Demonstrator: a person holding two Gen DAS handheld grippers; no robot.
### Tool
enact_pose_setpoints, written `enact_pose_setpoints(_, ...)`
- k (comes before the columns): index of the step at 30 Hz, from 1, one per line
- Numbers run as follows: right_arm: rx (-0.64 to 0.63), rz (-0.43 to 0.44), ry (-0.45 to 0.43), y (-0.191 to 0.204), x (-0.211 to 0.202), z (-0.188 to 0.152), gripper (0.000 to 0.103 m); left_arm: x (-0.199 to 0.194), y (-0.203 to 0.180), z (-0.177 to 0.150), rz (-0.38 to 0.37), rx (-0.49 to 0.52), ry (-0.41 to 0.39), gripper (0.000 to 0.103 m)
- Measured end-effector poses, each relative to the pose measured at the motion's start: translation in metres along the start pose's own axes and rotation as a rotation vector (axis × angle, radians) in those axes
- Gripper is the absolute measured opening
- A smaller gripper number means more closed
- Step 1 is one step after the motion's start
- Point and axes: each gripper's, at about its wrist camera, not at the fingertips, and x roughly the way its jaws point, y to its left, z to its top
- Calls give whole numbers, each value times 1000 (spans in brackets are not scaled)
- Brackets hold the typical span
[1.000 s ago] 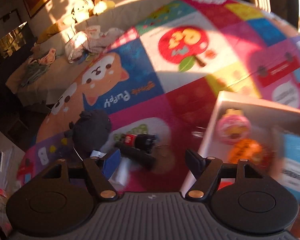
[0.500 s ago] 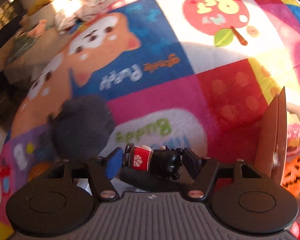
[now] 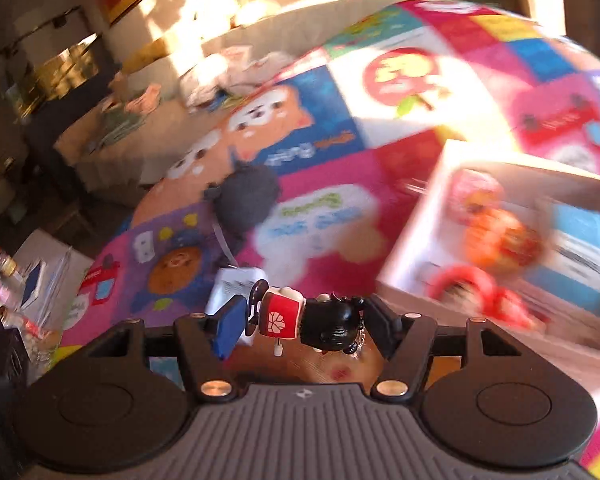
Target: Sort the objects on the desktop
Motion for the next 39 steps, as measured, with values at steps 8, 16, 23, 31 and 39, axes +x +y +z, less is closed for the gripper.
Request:
enact_pose_setpoints(8,146,-157,-34,-58,-17,-57,66,-8,-14,-1,78,88,-1,103)
enact_pose_setpoints(16,123,-185,-140,-58,-64,-128,81,-60,-61,-29,-156,236,131,103)
enact_pose_setpoints(23,78,-236,-245,-44,-75,-167,90,-60,-81,-45,-134,258,192,103)
enact_pose_setpoints(31,99,-215,-260,-50,-76,-172,98,-65,-78,-48,-140,240,198,102)
enact_pose_setpoints(39,100,-217,-265,-49,-75,-172,101,-67,-81,-50,-143,258,194,85)
